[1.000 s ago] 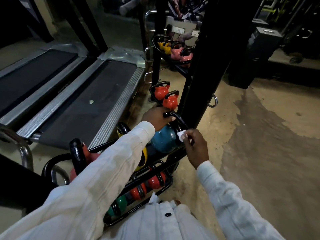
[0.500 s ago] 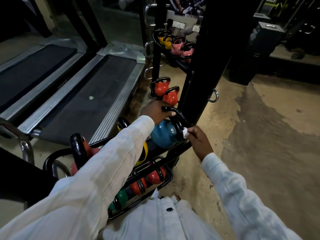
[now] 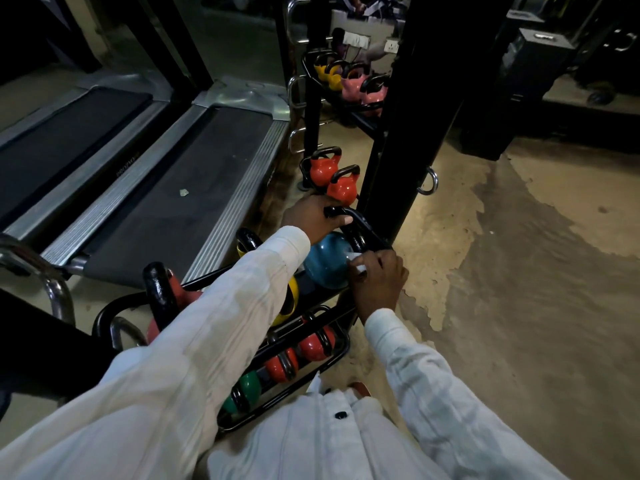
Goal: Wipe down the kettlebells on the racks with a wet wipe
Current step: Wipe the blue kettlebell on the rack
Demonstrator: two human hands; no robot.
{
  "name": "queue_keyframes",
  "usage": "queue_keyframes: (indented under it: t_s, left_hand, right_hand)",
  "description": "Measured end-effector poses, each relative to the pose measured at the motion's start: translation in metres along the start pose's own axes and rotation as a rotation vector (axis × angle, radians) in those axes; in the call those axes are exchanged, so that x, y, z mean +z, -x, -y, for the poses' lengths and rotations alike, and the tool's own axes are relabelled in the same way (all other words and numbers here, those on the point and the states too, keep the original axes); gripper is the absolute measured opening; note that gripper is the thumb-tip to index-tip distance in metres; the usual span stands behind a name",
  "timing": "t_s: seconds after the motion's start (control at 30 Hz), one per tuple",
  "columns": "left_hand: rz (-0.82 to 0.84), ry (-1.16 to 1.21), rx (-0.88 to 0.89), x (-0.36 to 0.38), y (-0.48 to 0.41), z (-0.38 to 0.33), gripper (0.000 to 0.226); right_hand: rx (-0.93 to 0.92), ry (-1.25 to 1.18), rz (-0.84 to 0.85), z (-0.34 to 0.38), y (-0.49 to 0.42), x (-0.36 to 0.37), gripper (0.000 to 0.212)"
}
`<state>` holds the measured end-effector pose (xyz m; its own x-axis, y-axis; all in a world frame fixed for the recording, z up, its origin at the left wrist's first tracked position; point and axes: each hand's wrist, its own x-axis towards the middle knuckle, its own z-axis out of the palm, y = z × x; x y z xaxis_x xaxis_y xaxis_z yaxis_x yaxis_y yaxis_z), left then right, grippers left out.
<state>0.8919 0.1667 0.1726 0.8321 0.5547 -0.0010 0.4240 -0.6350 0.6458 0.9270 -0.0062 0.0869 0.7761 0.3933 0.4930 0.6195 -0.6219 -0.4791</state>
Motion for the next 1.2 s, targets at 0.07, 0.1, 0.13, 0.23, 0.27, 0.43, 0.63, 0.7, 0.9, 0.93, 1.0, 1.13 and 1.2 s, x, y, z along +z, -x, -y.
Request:
queue_keyframes:
  t_s: [0.07, 0.1, 0.13, 0.23, 0.27, 0.43, 0.63, 0.7, 0.9, 0.93, 1.0, 1.13, 1.2]
  left_hand:
    - [0.006, 0.005, 0.004, 0.000, 0.000, 0.001, 0.044]
    - [0.008, 0.006, 0.008, -0.001, -0.001, 0.001, 0.044]
    - [0.007, 0.008, 0.008, 0.000, -0.002, 0.002, 0.043]
    - [-0.005, 0.004, 0.005, 0.000, -0.002, 0.002, 0.043]
    - [-0.008, 0.003, 0.005, 0.000, -0.002, 0.002, 0.044]
    - [-0.018, 0.014, 0.001, 0.002, -0.002, 0.004, 0.046]
    - [-0.015, 0.016, -0.002, 0.002, -0.002, 0.003, 0.046]
    - [-0.017, 0.018, 0.006, 0.002, -0.002, 0.003, 0.045]
    - [-0.019, -0.010, 0.006, 0.001, -0.001, 0.002, 0.046]
    - [-0.023, -0.010, 0.001, 0.001, -0.002, 0.002, 0.046]
    - [-0.025, -0.012, -0.007, 0.003, -0.001, 0.002, 0.044]
    - [-0.024, -0.046, -0.024, 0.007, 0.002, -0.001, 0.044]
    - [-0.043, -0.031, -0.043, 0.012, 0.007, -0.003, 0.042]
  right_hand:
    - [0.063, -0.072, 0.031, -0.009, 0.009, -0.003, 0.013]
    - [0.093, -0.137, 0.053, -0.013, 0.012, -0.006, 0.016]
    - [0.114, -0.220, 0.061, -0.016, 0.014, -0.009, 0.017]
    - [0.143, -0.469, 0.046, -0.023, 0.018, -0.017, 0.021]
    - [0.160, -0.503, 0.063, -0.025, 0.019, -0.017, 0.021]
    - [0.234, -0.611, 0.270, -0.030, 0.011, -0.018, 0.030]
    - [0.581, -0.831, 0.497, -0.012, -0.044, -0.029, 0.037]
    - [0.608, -0.760, 0.627, 0.001, -0.070, -0.032, 0.039]
    - [0.728, -0.681, 0.833, 0.016, -0.117, -0.028, 0.020]
    - [0.735, -0.662, 0.826, 0.012, -0.121, -0.028, 0.020]
    - [0.745, -0.716, 0.845, 0.010, -0.120, -0.035, 0.021]
    - [0.533, -0.681, 0.850, 0.003, -0.097, -0.052, 0.013]
    - [0.512, -0.676, 0.729, -0.004, -0.084, -0.057, 0.016]
